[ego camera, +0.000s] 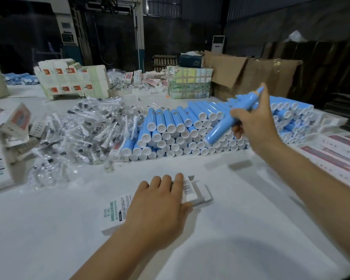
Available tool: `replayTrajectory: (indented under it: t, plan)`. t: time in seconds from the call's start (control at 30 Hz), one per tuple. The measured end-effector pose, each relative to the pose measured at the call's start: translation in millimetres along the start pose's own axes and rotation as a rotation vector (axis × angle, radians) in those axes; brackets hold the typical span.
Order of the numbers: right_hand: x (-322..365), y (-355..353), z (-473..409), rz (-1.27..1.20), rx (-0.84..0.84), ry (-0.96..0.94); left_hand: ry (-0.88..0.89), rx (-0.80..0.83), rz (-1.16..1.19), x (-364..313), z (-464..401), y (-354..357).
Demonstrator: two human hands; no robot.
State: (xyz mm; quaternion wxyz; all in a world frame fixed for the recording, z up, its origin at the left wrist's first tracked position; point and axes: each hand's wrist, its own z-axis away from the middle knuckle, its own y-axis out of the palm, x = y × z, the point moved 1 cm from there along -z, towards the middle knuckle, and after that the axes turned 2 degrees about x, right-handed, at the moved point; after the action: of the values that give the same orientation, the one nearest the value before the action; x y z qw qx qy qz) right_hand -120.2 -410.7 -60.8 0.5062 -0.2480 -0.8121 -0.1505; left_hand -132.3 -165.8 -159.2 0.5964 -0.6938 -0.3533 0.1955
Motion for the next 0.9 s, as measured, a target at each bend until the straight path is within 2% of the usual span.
replayTrajectory:
  t: [0.1,0.23,0.33,0.47,0.57,0.7,0.77,0.83,0.9]
  plan:
    - [-23,2,52,-0.141,-0.018,0.109,-0.073,-0.043,0.006,2,0,-6]
    - [-45,14,80,-0.266,-0.104,0.260,-0.130,-0.078,0.037,2,2,-9]
    - [-50,21,89,-0.271,-0.146,0.269,-0.158,-0.095,0.056,1,4,-11]
    - [-55,28,107,-0.152,0.048,0.277,-0.177,-0.120,0.069,1,5,-14]
    - [-56,30,112,-0.049,0.141,0.240,-0.161,-0.108,0.080,1,8,-15]
    - [-48,31,102,-0.030,0.043,0.192,-0.130,-0.058,0.095,2,11,-14]
    - [-40,38,92,0.025,0.060,0.146,-0.111,-0.032,0.084,0,10,-13]
    - [-25,57,81,0.118,0.179,0.037,-0.087,-0.019,0.064,-1,11,-12]
    - [-9,85,75,0.221,0.373,-0.105,-0.064,-0.017,0.060,-2,10,-9]
